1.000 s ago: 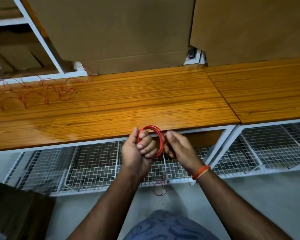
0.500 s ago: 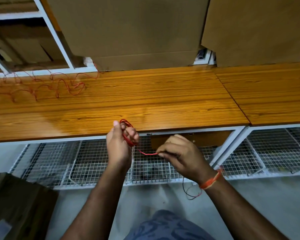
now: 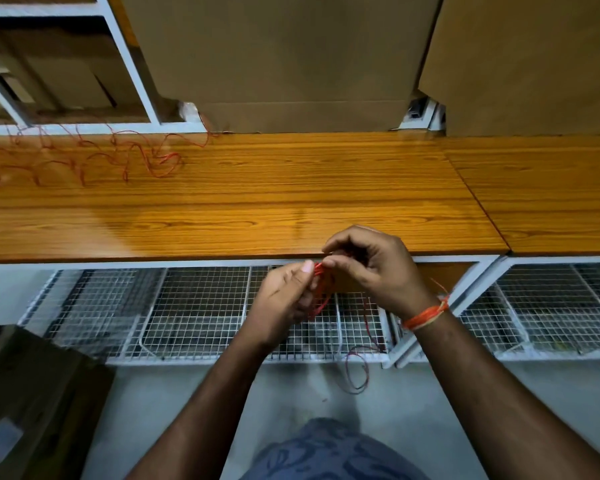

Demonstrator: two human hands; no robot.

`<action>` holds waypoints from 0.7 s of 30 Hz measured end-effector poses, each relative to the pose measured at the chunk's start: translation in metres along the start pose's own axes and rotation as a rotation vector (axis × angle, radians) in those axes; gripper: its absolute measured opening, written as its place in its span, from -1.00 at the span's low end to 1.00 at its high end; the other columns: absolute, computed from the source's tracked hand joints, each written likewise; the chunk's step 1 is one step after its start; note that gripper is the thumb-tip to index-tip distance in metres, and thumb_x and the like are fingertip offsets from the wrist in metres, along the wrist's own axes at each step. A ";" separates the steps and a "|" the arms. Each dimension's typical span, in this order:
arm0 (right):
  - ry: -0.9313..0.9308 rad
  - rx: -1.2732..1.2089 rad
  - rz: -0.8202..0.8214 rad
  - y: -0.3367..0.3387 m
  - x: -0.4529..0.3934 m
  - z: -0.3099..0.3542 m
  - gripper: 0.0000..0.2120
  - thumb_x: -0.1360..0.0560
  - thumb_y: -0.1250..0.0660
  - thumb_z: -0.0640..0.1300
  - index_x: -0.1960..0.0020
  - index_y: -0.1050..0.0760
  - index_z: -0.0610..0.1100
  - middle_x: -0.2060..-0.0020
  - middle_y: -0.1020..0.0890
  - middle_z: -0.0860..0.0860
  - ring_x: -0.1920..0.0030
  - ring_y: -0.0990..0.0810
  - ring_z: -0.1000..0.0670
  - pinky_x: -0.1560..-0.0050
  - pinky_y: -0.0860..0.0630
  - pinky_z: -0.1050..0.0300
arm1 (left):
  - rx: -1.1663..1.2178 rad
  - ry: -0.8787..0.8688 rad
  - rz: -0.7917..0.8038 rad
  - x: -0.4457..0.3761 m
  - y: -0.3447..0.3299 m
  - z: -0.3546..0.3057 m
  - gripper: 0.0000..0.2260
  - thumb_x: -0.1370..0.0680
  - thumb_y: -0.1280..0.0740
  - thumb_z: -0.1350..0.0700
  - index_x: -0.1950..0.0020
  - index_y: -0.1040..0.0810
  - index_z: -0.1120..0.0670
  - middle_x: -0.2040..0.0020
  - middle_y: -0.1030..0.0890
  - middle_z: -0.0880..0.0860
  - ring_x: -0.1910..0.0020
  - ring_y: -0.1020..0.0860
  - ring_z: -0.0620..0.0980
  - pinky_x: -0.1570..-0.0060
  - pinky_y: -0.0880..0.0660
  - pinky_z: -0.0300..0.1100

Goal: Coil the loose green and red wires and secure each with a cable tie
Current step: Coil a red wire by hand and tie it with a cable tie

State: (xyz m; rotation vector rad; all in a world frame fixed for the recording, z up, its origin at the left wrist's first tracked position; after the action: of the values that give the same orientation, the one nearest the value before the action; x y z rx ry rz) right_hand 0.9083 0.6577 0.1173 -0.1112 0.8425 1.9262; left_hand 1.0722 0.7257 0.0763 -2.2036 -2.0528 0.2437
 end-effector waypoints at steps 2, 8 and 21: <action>-0.054 -0.035 0.001 -0.001 0.006 -0.014 -0.94 -0.54 -0.48 -0.14 0.00 -0.67 -0.10 0.11 -0.67 0.10 0.04 -0.63 0.08 0.04 -0.56 0.15 | 0.094 0.032 0.010 0.002 0.003 0.000 -0.73 -0.64 -0.19 -0.04 0.20 -0.36 0.07 0.46 -0.20 -0.06 0.53 -0.10 -0.13 0.53 -0.07 -0.31; -0.365 0.169 0.048 -0.051 0.062 -0.059 -0.81 -0.62 -0.31 0.08 0.13 -0.56 0.05 0.17 -0.47 0.06 0.10 -0.47 0.06 0.16 -0.32 0.18 | 0.289 0.027 -0.069 -0.001 0.019 -0.010 -0.73 -0.66 -0.14 -0.01 0.20 -0.33 0.07 0.51 -0.20 -0.09 0.58 -0.10 -0.17 0.56 -0.02 -0.33; -0.683 -0.031 0.353 -0.087 0.069 -0.089 -0.80 -0.69 -0.23 -0.17 -0.07 -0.62 -0.21 0.08 -0.68 -0.11 0.10 -0.66 -0.05 0.04 -0.60 0.06 | 0.062 0.115 -0.029 -0.001 0.006 -0.016 -0.71 -0.63 -0.19 -0.04 0.24 -0.31 0.03 0.45 -0.18 -0.05 0.51 -0.08 -0.13 0.49 -0.01 -0.28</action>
State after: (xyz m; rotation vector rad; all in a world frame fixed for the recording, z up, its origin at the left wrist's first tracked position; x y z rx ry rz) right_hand 0.9206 0.6797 -0.0224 0.6828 0.3816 2.0952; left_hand 1.0811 0.7246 0.0911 -2.0982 -1.9879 0.1714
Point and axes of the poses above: each hand's wrist, its own x-axis away from the middle knuckle, its own y-axis out of the back of the hand, z = x × y, the point moved 2 cm from there along -x, towards the middle knuckle
